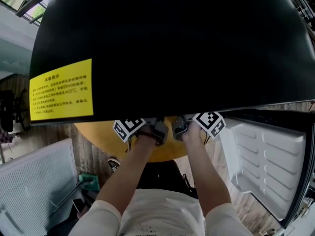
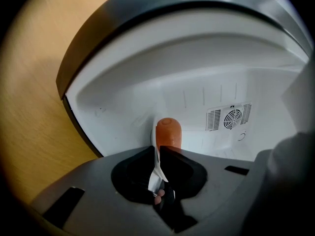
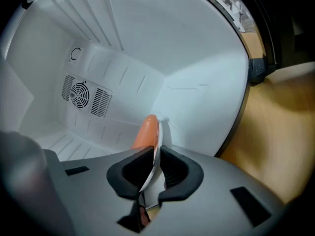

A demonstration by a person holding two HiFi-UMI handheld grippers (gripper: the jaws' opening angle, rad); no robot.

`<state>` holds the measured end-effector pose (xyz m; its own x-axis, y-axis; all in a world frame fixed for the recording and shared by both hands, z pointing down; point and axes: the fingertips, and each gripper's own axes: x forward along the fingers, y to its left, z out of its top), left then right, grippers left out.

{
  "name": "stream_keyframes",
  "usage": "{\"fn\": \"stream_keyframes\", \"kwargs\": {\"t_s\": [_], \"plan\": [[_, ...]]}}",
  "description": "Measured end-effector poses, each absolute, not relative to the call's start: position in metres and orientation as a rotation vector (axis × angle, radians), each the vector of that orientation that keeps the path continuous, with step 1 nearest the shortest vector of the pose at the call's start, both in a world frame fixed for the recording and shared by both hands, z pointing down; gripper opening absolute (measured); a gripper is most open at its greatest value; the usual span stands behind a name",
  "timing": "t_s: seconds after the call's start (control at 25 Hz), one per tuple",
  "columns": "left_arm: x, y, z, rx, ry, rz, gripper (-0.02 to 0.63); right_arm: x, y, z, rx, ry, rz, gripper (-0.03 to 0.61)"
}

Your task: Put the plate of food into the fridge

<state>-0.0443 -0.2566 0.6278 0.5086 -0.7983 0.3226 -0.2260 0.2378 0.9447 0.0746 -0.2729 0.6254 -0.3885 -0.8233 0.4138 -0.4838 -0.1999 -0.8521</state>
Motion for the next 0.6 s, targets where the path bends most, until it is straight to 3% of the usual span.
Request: {"fn": "stream_keyframes", "kwargs": {"t_s": [0.28, 0.6], "plan": [[-0.0441, -0.2552, 0.6270, 1.316, -1.017, -0.484, 0.060, 0.0724, -0.2721, 0.6229, -1.529, 1.786, -1.626, 0.088], [-0.0493, -0.2498, 0.6265, 1.306, -1.042, -0.478, 0.086, 0.0804, -0.2660, 0.6191, -1.626, 1.814, -1.584, 0.093]]}}
